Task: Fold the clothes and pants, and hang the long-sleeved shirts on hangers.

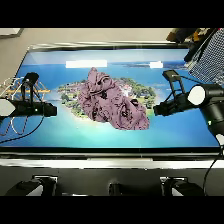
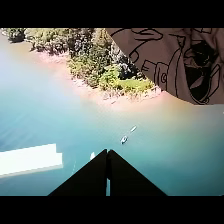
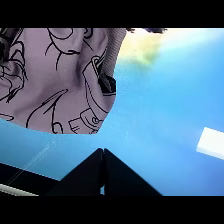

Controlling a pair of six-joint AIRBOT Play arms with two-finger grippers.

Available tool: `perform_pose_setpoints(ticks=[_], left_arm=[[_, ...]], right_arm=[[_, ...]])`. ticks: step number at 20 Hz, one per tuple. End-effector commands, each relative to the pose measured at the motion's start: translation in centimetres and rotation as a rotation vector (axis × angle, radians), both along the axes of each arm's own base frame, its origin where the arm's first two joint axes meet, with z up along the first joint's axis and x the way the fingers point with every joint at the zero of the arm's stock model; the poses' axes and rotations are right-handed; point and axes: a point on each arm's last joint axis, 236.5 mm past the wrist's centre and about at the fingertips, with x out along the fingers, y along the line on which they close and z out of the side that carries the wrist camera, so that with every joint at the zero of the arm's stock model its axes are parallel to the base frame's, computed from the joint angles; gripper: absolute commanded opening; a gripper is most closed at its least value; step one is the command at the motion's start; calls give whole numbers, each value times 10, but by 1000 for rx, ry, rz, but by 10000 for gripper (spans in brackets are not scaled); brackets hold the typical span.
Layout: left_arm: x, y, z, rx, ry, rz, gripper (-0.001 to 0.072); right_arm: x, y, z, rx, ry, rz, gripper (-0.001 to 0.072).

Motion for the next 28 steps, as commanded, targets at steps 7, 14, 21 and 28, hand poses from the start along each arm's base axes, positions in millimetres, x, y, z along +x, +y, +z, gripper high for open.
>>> perform_pose_setpoints(ticks=[7,14,21,28], left_arm=[[1,0,0,0,-3,2,40],[5,2,-12,-38,44,83,720],[65,-60,-92,-523,227,195,717],[92,-101,-146,-699,312,269,718]], right_arm=[[0,0,0,-1,0,3,49],[0,0,0,-1,-1,3,49],[2,2,1,5,-12,2,49],[-3,1,-1,7,14,-11,74]])
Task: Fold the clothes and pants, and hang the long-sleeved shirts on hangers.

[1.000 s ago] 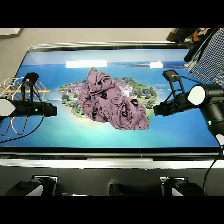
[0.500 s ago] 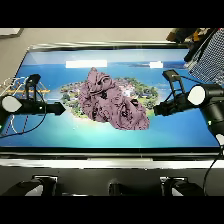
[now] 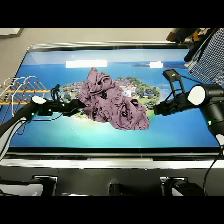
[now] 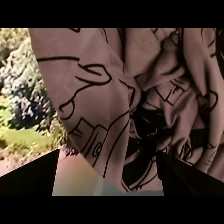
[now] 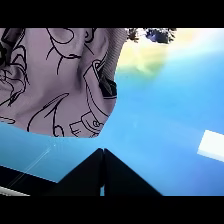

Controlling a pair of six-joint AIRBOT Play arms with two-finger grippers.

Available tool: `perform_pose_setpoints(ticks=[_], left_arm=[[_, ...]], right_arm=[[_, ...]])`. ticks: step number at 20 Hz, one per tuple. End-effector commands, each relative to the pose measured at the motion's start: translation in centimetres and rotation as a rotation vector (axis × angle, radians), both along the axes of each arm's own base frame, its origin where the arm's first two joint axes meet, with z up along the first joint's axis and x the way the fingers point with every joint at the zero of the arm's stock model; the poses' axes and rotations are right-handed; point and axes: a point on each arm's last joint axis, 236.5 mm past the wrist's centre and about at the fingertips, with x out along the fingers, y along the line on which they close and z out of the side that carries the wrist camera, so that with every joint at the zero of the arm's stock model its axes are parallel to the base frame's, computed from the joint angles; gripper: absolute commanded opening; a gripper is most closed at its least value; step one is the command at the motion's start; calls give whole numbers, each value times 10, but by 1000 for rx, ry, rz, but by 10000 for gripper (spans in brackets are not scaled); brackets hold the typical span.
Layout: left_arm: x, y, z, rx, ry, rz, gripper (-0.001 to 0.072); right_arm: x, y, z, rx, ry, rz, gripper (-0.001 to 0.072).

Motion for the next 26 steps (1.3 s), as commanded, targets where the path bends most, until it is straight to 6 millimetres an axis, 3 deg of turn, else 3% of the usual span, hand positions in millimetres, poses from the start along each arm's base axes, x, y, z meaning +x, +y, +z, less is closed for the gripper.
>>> perform_pose_setpoints(ticks=[1,4,6,7,8,9,10,12,14,15,17,19,22,25,26], left_arm=[[15,-11,-21,-49,19,62,718],[13,-16,-28,-45,28,57,715],[12,-17,-31,-49,45,64,715],[13,-16,-32,-51,53,75,657],[12,-16,-31,-53,52,73,410],[11,-17,-29,-57,52,60,34],[12,-18,-27,-60,48,56,36],[14,-18,-21,-63,35,48,34],[16,-16,-16,-64,23,53,34],[17,-14,-15,-65,21,56,34],[18,-12,-15,-66,23,62,34],[18,-12,-15,-66,23,61,34],[18,-12,-15,-66,23,61,34],[16,-14,-15,-69,27,56,34],[16,-14,-14,-69,26,56,34]], right_arm=[[-6,0,-2,12,35,-40,144],[-8,-1,-3,42,58,-125,349],[-11,-1,-4,54,75,-165,537],[-11,-1,-4,60,80,-182,609],[-13,-1,-4,62,90,-191,641],[-15,-2,-5,55,100,-191,641],[-17,-9,-6,24,103,-193,642],[-15,-43,-4,-83,72,-241,694],[-6,-72,-11,4,62,-413,698],[-5,-73,-27,131,95,-500,698],[-12,-45,-65,441,218,-565,698],[-19,-20,-101,604,292,-580,697],[-13,6,-139,665,303,-602,695],[-2,42,-158,690,310,-569,690],[-1,51,-165,683,316,-568,632]])
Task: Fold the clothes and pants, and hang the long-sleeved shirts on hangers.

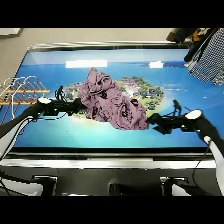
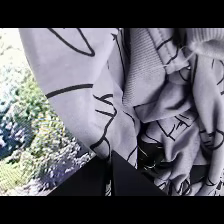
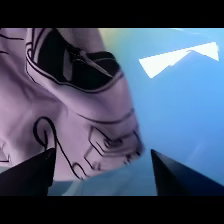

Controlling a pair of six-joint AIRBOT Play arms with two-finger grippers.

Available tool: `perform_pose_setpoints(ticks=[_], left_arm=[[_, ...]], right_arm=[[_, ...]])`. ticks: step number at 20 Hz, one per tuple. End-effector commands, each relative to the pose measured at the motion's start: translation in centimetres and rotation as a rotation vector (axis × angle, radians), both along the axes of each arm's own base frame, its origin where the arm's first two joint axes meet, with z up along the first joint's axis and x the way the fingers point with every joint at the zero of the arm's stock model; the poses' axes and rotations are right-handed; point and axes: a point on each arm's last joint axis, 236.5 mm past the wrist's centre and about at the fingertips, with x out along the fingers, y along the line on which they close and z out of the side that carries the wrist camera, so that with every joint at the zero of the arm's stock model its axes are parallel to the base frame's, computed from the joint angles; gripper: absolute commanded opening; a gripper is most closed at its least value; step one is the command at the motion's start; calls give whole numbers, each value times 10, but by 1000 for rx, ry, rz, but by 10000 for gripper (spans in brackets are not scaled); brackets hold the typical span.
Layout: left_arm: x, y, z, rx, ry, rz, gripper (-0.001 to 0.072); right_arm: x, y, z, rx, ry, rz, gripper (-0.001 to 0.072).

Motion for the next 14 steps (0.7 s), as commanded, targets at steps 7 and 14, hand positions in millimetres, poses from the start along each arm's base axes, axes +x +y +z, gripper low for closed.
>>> perform_pose_setpoints(ticks=[7,14], left_arm=[[12,13,59,96,-111,-36,31],[6,94,371,490,-760,80,32]], right_arm=[[58,18,82,-8,-227,-44,47],[50,-44,454,-230,-1005,-218,47]])
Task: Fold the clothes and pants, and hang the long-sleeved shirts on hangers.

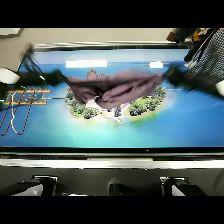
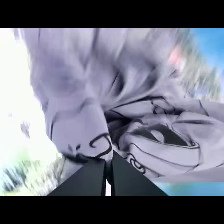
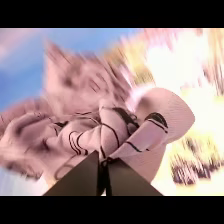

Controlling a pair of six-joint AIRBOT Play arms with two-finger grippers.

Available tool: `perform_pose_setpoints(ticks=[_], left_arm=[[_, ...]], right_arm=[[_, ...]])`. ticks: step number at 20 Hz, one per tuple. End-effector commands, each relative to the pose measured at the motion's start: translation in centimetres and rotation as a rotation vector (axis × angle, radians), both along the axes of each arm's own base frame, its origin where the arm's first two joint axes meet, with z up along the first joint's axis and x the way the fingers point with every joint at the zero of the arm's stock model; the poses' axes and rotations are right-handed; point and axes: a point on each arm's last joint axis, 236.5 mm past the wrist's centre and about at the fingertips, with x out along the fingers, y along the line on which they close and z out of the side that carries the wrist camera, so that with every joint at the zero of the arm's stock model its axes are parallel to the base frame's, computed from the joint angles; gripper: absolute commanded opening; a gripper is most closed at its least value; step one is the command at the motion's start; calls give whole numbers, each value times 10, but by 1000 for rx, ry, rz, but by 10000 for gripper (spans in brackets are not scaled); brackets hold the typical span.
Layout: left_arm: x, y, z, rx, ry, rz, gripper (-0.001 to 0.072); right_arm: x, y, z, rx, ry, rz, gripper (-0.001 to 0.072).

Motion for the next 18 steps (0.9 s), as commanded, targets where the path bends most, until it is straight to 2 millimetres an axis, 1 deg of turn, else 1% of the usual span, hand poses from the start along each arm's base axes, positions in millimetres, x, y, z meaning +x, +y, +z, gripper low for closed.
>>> perform_pose_setpoints(ticks=[1,2,3,4,5,7,8,9,10,11,12,13,14,15,16,17,18], left_arm=[[-46,44,170,165,-373,110,32],[-73,50,213,182,-478,131,32],[-100,54,247,193,-563,149,32],[-132,57,276,197,-643,164,32],[-161,60,296,206,-706,179,33],[-215,63,326,205,-808,193,33],[-237,63,337,200,-852,199,33],[-255,64,345,197,-886,203,33],[-267,64,350,194,-910,206,33],[-275,64,354,192,-925,208,33],[-277,64,354,191,-929,208,33],[-275,64,353,193,-924,208,33],[-267,64,349,194,-909,207,33],[-254,64,340,197,-877,203,34],[-239,63,328,201,-838,198,33],[-222,63,312,206,-789,192,33],[-199,62,290,212,-725,184,33]], right_arm=[[-66,-29,174,-100,-365,-125,48],[-94,-29,206,-116,-440,-132,48],[-123,-28,232,-126,-506,-133,48],[-155,-25,253,-138,-567,-131,48],[-185,-23,268,-144,-620,-128,48],[-238,-19,285,-150,-703,-129,48],[-258,-17,290,-150,-733,-129,48],[-274,-16,294,-148,-763,-131,48],[-284,-16,298,-147,-784,-133,48],[-287,-17,299,-141,-788,-139,48],[-284,-18,298,-131,-777,-146,49],[-277,-19,296,-131,-763,-147,49],[-265,-20,293,-132,-742,-147,49],[-247,-21,288,-130,-712,-146,49],[-225,-21,282,-124,-677,-140,49],[-196,-21,272,-118,-626,-129,49],[-164,-23,257,-117,-565,-125,49]])
